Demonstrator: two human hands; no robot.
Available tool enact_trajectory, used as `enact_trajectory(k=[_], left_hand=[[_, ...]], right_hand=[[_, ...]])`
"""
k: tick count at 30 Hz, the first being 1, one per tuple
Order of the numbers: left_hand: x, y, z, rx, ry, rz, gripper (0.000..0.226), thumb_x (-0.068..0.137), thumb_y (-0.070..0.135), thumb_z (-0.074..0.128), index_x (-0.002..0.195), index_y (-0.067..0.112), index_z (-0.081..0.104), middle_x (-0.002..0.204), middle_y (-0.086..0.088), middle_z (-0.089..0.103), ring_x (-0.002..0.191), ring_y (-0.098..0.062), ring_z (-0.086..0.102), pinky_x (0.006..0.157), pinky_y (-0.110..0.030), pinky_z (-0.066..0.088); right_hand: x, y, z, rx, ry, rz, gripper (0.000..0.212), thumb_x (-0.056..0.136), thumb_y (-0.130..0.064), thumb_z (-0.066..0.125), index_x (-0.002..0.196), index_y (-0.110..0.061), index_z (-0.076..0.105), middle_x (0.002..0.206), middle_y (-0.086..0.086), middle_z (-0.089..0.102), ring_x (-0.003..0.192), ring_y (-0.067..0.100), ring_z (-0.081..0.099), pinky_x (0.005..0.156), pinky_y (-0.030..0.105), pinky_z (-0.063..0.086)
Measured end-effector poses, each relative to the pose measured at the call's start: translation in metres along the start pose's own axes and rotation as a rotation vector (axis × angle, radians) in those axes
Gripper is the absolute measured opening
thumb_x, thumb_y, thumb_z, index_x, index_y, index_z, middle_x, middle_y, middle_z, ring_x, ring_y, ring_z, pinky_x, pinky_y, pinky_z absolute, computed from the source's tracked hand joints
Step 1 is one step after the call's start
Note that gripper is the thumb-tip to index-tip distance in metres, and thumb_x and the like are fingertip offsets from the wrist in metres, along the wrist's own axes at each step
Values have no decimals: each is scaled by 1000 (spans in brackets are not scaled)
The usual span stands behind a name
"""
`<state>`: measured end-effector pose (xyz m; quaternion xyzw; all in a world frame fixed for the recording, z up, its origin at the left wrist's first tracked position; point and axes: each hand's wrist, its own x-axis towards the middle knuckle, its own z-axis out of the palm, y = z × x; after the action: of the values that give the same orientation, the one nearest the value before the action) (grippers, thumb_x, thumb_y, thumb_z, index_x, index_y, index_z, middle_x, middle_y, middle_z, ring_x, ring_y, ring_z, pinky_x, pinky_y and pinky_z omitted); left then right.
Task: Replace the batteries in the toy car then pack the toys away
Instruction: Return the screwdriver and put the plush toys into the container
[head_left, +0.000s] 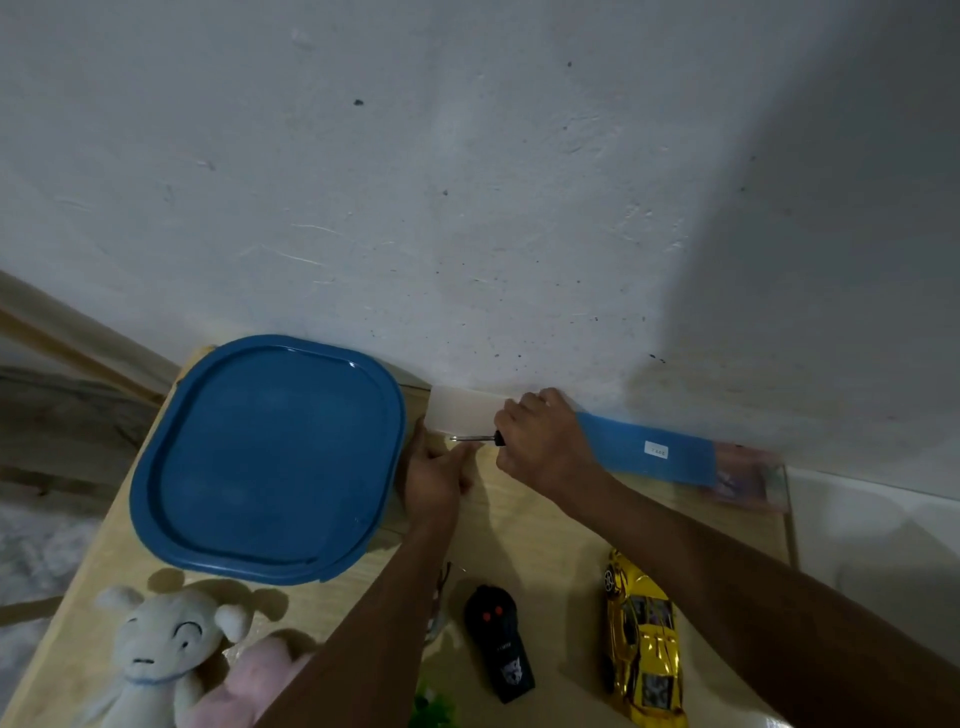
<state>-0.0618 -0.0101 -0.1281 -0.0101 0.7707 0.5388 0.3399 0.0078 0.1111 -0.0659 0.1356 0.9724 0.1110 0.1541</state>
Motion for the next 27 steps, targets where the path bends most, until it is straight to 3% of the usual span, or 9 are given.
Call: enact_trajectory(k=[3,7,9,11,13,16,19,23,27], left_hand=[[1,0,1,-6,4,-4,52,77,31,79,124,26,58,77,-9,68,51,-14,53,42,-19,45],[-1,1,2,-10,17,14,51,80,28,79,125,16,58,84,-16,68,54,-15,56,40,-13,43],[-5,2,2,2,32,26,51,82,24,77,127,12,56,81,-14,67,56,-16,58,39,-10,41],[-8,3,2,18,46,45,58,85,20,75,137,15,49,79,-14,66,58,-17,59,40,-9,41],[-12,5,1,51,41,64,69,87,19,72,147,15,39,80,-12,66,61,-17,61,46,-10,45],[-16,8,2,41,52,66,70,86,23,69,148,17,37,80,3,63,70,-12,62,63,-19,53],[-13,11,5,-28,102,22,58,87,42,56,141,23,46,90,-2,69,82,-22,68,79,-42,60],[-13,14,4,-37,89,-13,47,102,36,45,146,21,42,85,-2,65,68,-20,67,45,-19,52],[-11,12,4,-32,88,-45,52,102,37,45,150,23,35,106,-11,64,84,-30,69,42,-14,48]], right_hand=[[3,3,-7,61,-42,-23,32,90,-29,48,113,-9,59,111,12,63,100,27,57,81,37,43],[5,15,-17,217,-17,23,32,87,-33,52,111,-13,60,100,9,62,94,25,58,68,32,39],[3,23,-15,309,75,76,24,83,-35,59,97,-16,63,86,6,63,81,24,61,61,29,39],[-1,27,-8,374,274,122,15,72,-28,71,78,-15,66,67,2,63,62,22,60,51,28,46],[-5,27,-2,445,465,162,11,68,-22,72,73,-13,68,64,1,65,58,21,61,50,30,50],[-11,23,-1,412,553,252,12,75,-23,73,76,-14,66,76,-2,65,65,17,60,57,26,44],[-12,14,-1,357,559,358,15,76,-22,75,71,-15,64,75,-2,60,67,16,56,55,25,35],[-13,1,-7,493,486,629,24,80,-33,76,67,-19,63,59,-4,61,48,16,57,46,19,24],[-11,-11,-3,711,262,777,32,96,-45,50,90,-16,60,74,5,68,68,26,65,53,27,38]])
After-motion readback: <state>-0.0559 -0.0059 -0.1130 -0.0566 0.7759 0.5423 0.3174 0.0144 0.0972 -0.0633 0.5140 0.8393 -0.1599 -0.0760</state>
